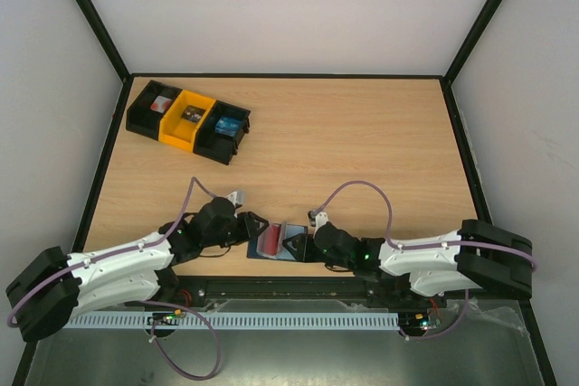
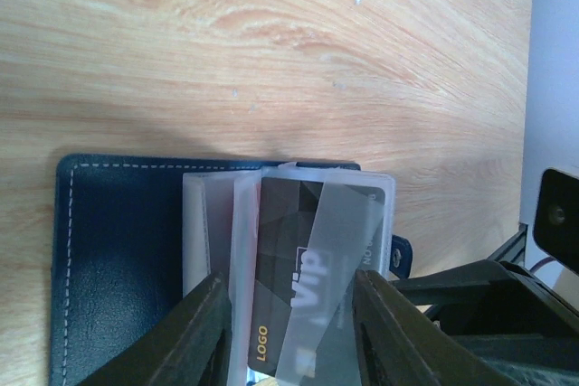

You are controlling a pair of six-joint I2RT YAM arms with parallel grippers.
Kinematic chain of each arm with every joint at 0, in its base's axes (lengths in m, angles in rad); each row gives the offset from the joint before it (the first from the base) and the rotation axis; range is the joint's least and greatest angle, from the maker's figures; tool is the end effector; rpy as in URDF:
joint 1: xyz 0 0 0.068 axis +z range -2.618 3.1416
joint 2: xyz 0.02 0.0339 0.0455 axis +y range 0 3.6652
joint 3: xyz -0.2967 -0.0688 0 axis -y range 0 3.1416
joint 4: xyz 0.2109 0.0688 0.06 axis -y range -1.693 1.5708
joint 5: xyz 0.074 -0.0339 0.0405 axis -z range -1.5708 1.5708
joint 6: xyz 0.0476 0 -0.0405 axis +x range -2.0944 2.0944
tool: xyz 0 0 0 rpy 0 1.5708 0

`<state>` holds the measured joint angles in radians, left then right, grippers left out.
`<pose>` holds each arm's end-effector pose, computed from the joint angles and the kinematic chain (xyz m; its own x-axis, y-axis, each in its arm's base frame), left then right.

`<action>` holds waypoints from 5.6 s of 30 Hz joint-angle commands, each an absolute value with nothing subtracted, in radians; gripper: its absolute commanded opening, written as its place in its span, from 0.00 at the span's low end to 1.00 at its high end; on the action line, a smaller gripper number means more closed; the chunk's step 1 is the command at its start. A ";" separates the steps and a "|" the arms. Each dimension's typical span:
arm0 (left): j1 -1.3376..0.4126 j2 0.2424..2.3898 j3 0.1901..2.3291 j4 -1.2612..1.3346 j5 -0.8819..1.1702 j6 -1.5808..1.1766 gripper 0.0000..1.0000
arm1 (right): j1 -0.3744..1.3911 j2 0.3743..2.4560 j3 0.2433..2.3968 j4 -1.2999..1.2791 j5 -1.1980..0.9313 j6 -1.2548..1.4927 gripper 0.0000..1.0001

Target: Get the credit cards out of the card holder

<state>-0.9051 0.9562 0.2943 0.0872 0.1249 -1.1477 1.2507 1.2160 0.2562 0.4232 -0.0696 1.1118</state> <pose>0.0904 -0.1247 0.2077 -0.9083 -0.3082 -0.2829 0.0408 0.6077 -0.7931 0.0571 0.1828 0.1913 -0.9370 0.0156 -0.3489 -0.2836 0.5490 0.7862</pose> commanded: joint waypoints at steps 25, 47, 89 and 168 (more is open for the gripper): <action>-0.910 1.206 0.232 0.468 0.240 -1.176 0.40 | 1.258 1.093 0.284 0.227 0.105 1.084 0.22; -0.950 1.387 0.211 0.631 0.263 -1.211 0.38 | 1.258 1.359 0.275 0.292 0.066 1.083 0.13; -0.962 0.886 0.418 0.003 0.221 -0.918 0.03 | 1.258 0.704 0.385 -0.104 0.094 0.774 0.23; -0.981 0.590 0.472 0.022 0.567 -0.620 0.33 | 1.186 0.680 0.500 -0.020 -0.459 0.690 0.02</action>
<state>-0.9813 0.6163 0.4473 -0.0128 0.6212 -0.6201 1.1885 0.7078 0.5266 -0.0628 -0.4976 0.6353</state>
